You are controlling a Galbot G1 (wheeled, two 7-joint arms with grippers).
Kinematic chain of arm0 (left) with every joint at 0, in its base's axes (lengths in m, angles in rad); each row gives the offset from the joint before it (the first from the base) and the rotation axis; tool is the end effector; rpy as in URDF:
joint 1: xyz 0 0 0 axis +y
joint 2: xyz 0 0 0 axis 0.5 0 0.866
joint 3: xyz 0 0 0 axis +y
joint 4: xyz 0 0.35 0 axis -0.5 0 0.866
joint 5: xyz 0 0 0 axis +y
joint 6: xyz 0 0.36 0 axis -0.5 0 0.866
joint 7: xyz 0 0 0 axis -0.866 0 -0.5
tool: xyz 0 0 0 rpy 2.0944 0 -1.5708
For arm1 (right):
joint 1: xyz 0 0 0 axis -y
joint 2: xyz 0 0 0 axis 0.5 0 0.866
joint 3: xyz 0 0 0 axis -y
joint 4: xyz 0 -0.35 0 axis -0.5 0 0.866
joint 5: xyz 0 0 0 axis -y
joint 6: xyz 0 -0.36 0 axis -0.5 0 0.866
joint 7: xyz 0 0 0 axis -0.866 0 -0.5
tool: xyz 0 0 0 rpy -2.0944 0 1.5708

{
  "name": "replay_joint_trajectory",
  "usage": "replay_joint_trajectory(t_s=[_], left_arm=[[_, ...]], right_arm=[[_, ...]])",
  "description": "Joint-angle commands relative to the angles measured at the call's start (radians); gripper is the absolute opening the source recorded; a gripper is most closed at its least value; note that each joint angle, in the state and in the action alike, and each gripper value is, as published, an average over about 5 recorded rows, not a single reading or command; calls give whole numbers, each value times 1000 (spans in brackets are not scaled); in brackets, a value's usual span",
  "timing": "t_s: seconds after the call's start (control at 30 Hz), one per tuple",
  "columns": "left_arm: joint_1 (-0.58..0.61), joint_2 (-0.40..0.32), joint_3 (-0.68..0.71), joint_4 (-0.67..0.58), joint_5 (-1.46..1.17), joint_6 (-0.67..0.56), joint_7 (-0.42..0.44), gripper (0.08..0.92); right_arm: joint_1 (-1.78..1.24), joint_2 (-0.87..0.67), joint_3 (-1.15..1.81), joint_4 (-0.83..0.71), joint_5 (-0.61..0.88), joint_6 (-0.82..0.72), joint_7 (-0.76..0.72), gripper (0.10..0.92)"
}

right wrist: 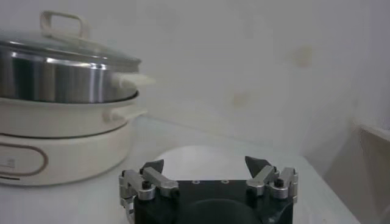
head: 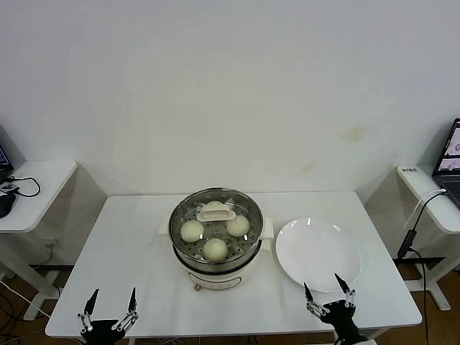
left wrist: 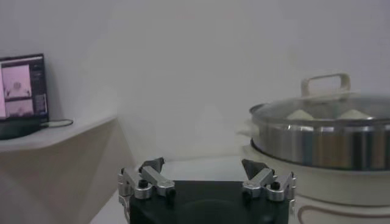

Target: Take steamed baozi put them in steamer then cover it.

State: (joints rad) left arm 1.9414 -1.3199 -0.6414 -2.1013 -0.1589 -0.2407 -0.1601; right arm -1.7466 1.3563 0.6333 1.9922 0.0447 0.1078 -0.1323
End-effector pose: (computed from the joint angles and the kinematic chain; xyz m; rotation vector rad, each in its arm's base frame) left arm 0.0734 0.0770 -0.3366 0.1513 -3.0315 -0.1701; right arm 0.1273 -0.0783 -0.3559 0.2341 -2.9499 0.2730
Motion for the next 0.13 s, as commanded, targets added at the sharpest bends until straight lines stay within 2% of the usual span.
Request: replay_joint_trajectory(t_s=[0.03,0.13], left_arm=[[19,0,-23,23,-28,-26,7,823],[17,2,-24,24,-29,-21,8,823]], right_arm=[[-6,-4,-17,9,20,-7,5,823],[-7,-4,-16,8,21,-9,5,823]])
